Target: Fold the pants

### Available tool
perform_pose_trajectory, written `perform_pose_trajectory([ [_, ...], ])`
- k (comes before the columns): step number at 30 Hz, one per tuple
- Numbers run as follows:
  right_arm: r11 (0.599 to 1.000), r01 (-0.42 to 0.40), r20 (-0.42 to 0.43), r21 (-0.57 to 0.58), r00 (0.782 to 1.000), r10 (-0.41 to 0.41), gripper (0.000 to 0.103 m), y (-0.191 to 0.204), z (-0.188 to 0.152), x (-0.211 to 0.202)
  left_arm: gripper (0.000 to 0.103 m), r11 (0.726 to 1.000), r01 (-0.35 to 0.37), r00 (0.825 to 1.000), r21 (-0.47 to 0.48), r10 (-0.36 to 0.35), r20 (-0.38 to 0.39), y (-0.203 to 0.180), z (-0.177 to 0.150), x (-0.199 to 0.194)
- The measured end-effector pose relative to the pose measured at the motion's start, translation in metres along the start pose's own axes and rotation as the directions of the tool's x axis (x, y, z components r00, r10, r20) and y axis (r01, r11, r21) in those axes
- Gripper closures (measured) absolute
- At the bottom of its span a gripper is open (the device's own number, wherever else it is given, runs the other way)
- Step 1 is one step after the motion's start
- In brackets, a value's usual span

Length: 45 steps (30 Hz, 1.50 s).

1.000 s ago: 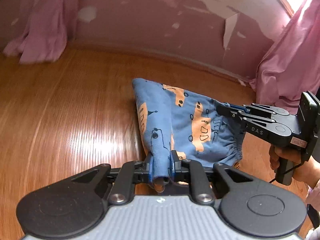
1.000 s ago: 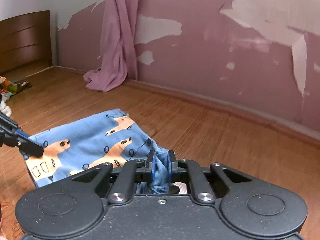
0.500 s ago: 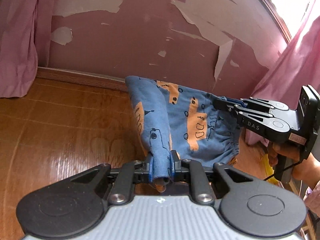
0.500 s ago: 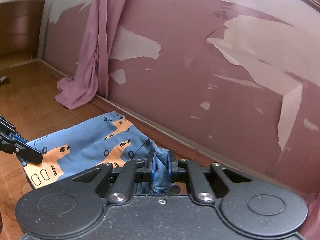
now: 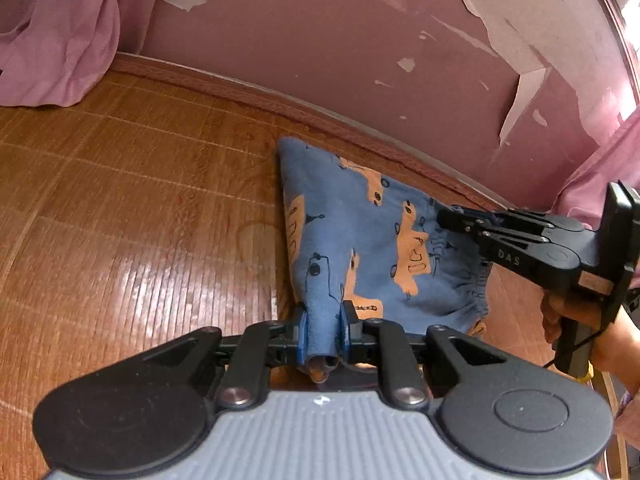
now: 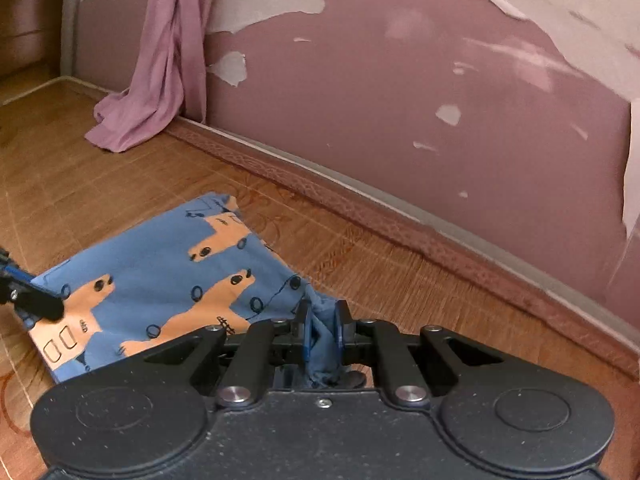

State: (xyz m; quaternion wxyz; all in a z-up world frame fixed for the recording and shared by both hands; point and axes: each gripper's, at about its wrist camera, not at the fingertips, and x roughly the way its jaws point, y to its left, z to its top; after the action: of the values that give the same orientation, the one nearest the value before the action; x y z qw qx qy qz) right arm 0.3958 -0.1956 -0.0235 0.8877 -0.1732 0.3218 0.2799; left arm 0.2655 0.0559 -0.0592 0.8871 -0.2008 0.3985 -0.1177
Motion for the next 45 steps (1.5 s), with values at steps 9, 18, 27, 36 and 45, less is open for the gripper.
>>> perform_pose_trajectory([
  [9,0.997,0.067,0.026,0.043,0.997,-0.068,0.046,-0.003,0.002,-0.014,0.044,0.998,-0.014,1.0,0.054,0.014,0.0,-0.005,0.006,-0.011],
  [18,0.987,0.119,0.147,0.108,0.98,-0.135,0.013,0.018,0.004,-0.075,0.01,0.983,-0.097,0.986,0.156,0.074,0.148,-0.035,0.01,-0.061],
  [27,0.966,0.144,0.263,0.216,0.944,-0.199,0.001,0.043,-0.008,-0.155,0.0,0.959,-0.237,0.935,0.153,0.183,0.304,-0.057,-0.015,-0.122],
  [36,0.932,0.169,0.302,0.32,0.914,-0.27,0.001,0.089,-0.046,-0.214,0.0,0.925,-0.325,0.918,0.198,0.258,0.301,-0.074,-0.049,-0.137],
  [45,0.898,0.187,0.244,0.397,0.922,-0.3,0.001,0.116,-0.092,-0.242,0.0,0.909,-0.359,0.902,0.211,0.28,0.329,-0.076,-0.08,-0.15],
])
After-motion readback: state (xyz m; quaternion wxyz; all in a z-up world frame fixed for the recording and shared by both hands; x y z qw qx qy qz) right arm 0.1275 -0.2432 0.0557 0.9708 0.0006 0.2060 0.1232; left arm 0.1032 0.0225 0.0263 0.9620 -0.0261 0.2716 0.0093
